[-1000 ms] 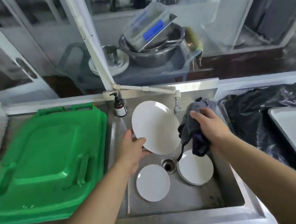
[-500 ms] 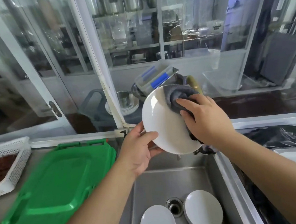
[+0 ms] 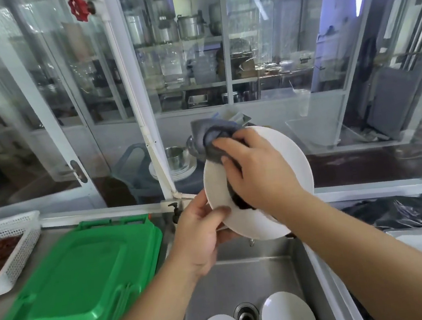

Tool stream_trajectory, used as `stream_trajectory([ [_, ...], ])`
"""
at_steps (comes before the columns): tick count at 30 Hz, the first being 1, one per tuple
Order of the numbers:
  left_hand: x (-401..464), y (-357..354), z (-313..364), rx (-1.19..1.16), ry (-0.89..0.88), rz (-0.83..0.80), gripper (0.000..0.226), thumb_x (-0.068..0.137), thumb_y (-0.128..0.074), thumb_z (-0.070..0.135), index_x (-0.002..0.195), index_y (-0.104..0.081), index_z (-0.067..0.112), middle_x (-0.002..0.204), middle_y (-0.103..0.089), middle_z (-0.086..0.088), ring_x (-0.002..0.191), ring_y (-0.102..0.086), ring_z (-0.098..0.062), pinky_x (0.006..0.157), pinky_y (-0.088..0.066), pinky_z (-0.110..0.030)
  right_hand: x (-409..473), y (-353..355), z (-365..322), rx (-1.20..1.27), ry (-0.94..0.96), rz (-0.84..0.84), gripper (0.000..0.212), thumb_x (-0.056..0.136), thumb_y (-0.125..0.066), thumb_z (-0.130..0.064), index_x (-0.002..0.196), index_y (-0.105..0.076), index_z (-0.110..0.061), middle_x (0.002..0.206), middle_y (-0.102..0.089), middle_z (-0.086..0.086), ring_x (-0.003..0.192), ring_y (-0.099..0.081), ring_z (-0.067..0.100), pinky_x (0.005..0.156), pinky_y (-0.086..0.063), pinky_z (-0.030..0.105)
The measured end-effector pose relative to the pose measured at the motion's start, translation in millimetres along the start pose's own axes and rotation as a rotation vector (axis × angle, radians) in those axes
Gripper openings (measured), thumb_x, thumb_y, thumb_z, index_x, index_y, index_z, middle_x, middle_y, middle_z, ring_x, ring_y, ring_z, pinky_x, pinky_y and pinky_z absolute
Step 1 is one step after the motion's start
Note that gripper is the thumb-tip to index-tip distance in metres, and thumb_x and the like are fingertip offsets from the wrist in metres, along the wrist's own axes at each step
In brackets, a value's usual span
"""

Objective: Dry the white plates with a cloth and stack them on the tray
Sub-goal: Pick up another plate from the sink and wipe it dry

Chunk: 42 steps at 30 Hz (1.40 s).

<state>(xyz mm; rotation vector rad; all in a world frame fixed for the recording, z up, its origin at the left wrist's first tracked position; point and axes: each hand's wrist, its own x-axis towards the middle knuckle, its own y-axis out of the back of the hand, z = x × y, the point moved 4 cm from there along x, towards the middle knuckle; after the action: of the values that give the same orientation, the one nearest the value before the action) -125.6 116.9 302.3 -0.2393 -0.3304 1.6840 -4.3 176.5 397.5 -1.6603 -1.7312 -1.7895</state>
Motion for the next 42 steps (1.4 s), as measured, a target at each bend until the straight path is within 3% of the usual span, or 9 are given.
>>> stream_trajectory([
  [7,4.8,2.0,25.5,-0.066,-0.121,0.063,0.048,0.093,-0.056,-0.013,0.107,-0.080,0.025,0.109,-0.078,-0.012,0.091,-0.076,-0.025,0.067,-0.064,-0.042,16.7,21.4,43.8,-0.138,-0.216,0.049,0.032,0.102,-0.059,-0.019,0.133,-0.068,-0.023,0.123,-0.059,0.012,0.097,-0.062,0.040,0.081,-0.056,0.048],
  [12,12.0,5.0,39.6,-0.034,-0.170,0.127,0.055,0.094,-0.054,-0.015,0.106,-0.080,0.031,0.112,-0.078,-0.008,0.095,-0.076,-0.025,0.069,-0.063,-0.041,-29.7,9.5,44.3,-0.079,-0.337,-0.002,0.032,0.098,-0.066,-0.017,0.130,-0.071,-0.019,0.126,-0.062,0.014,0.099,-0.064,0.041,0.078,-0.049,0.037],
  [20,10.9,-4.6,30.5,0.012,-0.146,0.076,0.046,0.096,-0.052,-0.013,0.119,-0.075,0.019,0.110,-0.077,-0.018,0.092,-0.076,-0.028,0.067,-0.062,-0.037,-33.7,-7.8,-5.2,0.197,-0.166,-0.044,0.034,0.099,-0.065,-0.023,0.132,-0.071,-0.028,0.123,-0.057,-0.008,0.104,-0.058,0.010,0.090,-0.042,0.016],
  [23,10.9,-7.1,29.0,0.005,-0.135,0.075,0.048,0.096,-0.051,-0.015,0.118,-0.076,0.019,0.110,-0.078,-0.018,0.092,-0.076,-0.031,0.070,-0.064,-0.044,4.6,1.1,-5.7,0.184,-0.121,-0.013,0.033,0.099,-0.065,-0.017,0.131,-0.072,-0.023,0.124,-0.061,-0.001,0.108,-0.059,0.017,0.094,-0.040,0.018],
  [26,8.9,-7.4,31.0,-0.004,-0.140,0.099,0.051,0.094,-0.054,-0.014,0.107,-0.080,0.027,0.106,-0.079,-0.013,0.092,-0.077,-0.026,0.066,-0.062,-0.038,38.6,11.6,5.4,0.109,-0.130,0.043,0.032,0.100,-0.063,-0.017,0.131,-0.071,-0.023,0.126,-0.062,0.005,0.105,-0.061,0.024,0.084,-0.040,0.021],
  [30,10.0,-2.0,45.4,-0.051,-0.209,0.129,0.042,0.080,-0.065,-0.002,0.106,-0.080,0.027,0.109,-0.078,-0.012,0.094,-0.077,-0.026,0.069,-0.063,-0.042,50.2,18.7,35.1,-0.086,-0.281,0.080,0.033,0.102,-0.056,-0.025,0.134,-0.066,-0.026,0.131,-0.058,0.008,0.103,-0.063,0.035,0.072,-0.052,0.038],
  [33,14.3,4.9,54.3,-0.026,-0.233,0.151,0.048,0.090,-0.063,-0.007,0.109,-0.079,0.034,0.113,-0.077,-0.003,0.100,-0.076,-0.022,0.075,-0.064,-0.043,37.0,15.3,50.5,-0.160,-0.352,0.062,0.031,0.105,-0.050,-0.038,0.131,-0.065,-0.029,0.130,-0.058,0.006,0.105,-0.061,0.035,0.077,-0.057,0.044],
  [36,17.3,8.5,54.8,-0.014,-0.226,0.181,0.055,0.096,-0.058,-0.010,0.112,-0.077,0.039,0.116,-0.076,0.004,0.103,-0.074,-0.019,0.077,-0.065,-0.044,19.4,5.6,63.4,-0.025,-0.401,0.049,0.034,0.110,-0.045,-0.038,0.127,-0.071,-0.023,0.129,-0.058,0.005,0.110,-0.061,0.032,0.089,-0.053,0.042],
  [42,18.7,4.6,43.7,-0.051,-0.227,0.201,0.058,0.095,-0.053,-0.015,0.110,-0.078,0.035,0.115,-0.077,-0.001,0.103,-0.074,-0.022,0.074,-0.064,-0.044,-12.1,-4.7,84.5,0.379,-0.744,0.166,0.044,0.095,-0.074,-0.034,0.130,-0.048,-0.033,0.140,-0.047,0.000,0.123,-0.054,0.022,0.099,-0.051,0.039],
])
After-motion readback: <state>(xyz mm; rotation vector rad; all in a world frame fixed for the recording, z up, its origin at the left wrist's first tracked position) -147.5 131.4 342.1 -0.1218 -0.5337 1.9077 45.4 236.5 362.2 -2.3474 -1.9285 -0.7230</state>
